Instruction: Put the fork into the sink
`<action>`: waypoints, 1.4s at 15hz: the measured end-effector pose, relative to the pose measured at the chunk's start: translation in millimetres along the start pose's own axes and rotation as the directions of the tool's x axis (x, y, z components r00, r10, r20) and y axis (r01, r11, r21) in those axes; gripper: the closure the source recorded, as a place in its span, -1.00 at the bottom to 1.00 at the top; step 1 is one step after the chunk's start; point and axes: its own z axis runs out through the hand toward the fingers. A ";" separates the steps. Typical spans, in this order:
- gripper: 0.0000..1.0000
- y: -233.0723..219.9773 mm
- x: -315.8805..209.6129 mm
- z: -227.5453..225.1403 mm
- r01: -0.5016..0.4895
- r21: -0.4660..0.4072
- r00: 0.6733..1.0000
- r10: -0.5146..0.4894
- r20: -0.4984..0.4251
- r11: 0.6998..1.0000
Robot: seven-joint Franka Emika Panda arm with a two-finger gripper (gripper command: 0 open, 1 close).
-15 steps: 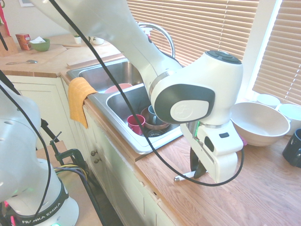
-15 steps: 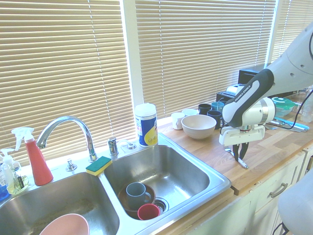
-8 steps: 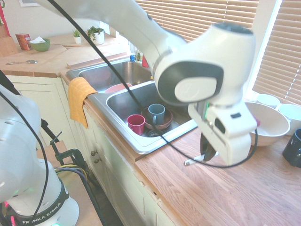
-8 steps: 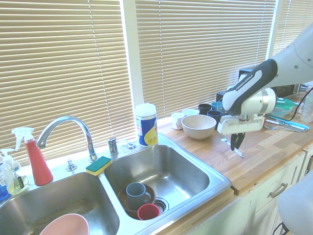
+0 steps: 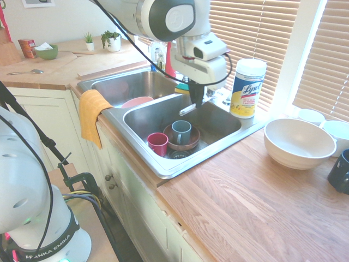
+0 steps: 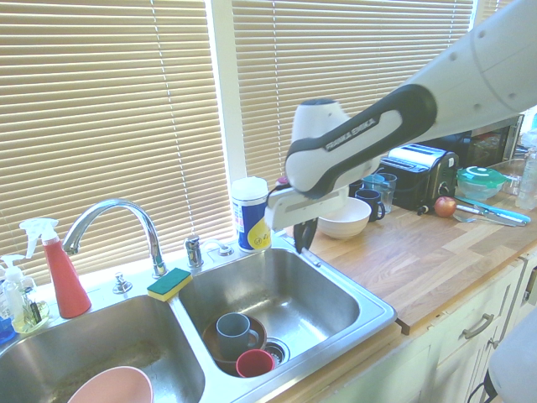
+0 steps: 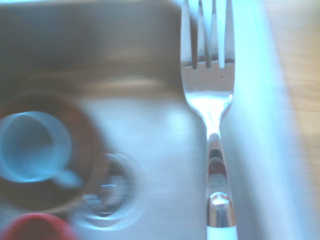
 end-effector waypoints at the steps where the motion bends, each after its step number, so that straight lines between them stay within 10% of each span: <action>1: 1.00 -14.2 -4.5 18.2 0.006 -0.011 1.000 -0.006 -0.002 1.000; 8: 1.00 -27.0 3.8 154.5 0.041 -0.083 0.994 -0.032 0.104 0.996; 21: 1.00 -13.6 -26.6 246.2 0.068 -0.161 0.980 -0.035 0.198 0.985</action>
